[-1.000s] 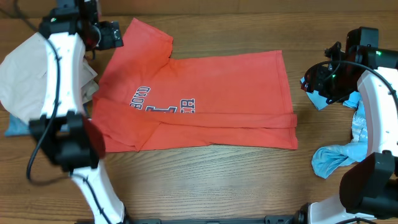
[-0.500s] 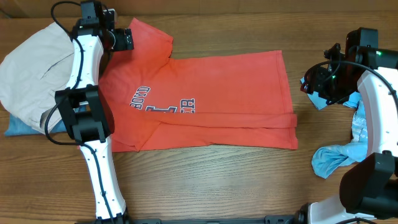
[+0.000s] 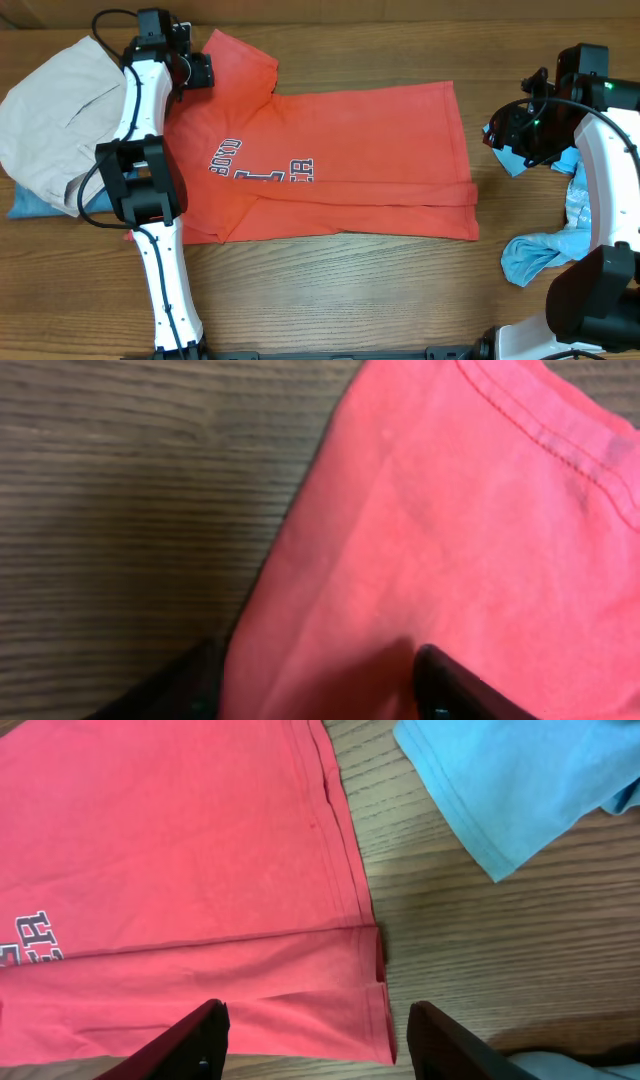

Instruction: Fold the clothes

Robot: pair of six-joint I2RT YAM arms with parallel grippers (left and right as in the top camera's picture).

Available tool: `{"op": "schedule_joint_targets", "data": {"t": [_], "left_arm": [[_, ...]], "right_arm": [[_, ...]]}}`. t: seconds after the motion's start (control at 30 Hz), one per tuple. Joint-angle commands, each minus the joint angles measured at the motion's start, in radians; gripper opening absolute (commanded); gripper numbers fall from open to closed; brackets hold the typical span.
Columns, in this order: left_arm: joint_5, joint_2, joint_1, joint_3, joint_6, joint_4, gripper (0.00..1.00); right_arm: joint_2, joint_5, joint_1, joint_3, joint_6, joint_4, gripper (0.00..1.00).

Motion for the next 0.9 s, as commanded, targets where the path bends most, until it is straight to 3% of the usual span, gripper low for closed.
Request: {"op": "schedule_joint_targets", "data": {"t": [0.0, 0.07, 0.27, 0.57, 0.67, 0.87], "left_arm": [[0.023, 0.028, -0.011, 0.010, 0.006, -0.025, 0.38], [0.047, 0.028, -0.012, 0.012, 0.005, -0.032, 0.26], [0.073, 0.000, 0.004, 0.074, -0.126, -0.136, 0.13], [0.116, -0.103, 0.017, 0.282, -0.171, -0.396, 0.11], [0.114, -0.142, 0.016, 0.287, -0.177, -0.456, 0.11], [0.112, -0.157, 0.016, 0.286, -0.177, -0.571, 0.09]], "right_arm": [[-0.011, -0.011, -0.005, 0.011, -0.003, -0.007, 0.61], [-0.011, -0.011, -0.005, 0.011, -0.003, -0.003, 0.61], [-0.011, -0.011, -0.005, 0.011, -0.003, 0.125, 0.53], [0.084, -0.011, 0.019, 0.035, -0.017, 0.286, 0.57], [0.154, 0.001, 0.055, 0.089, -0.038, 0.311, 0.66], [0.330, 0.008, 0.100, 0.180, -0.063, 0.499, 0.73]]}}
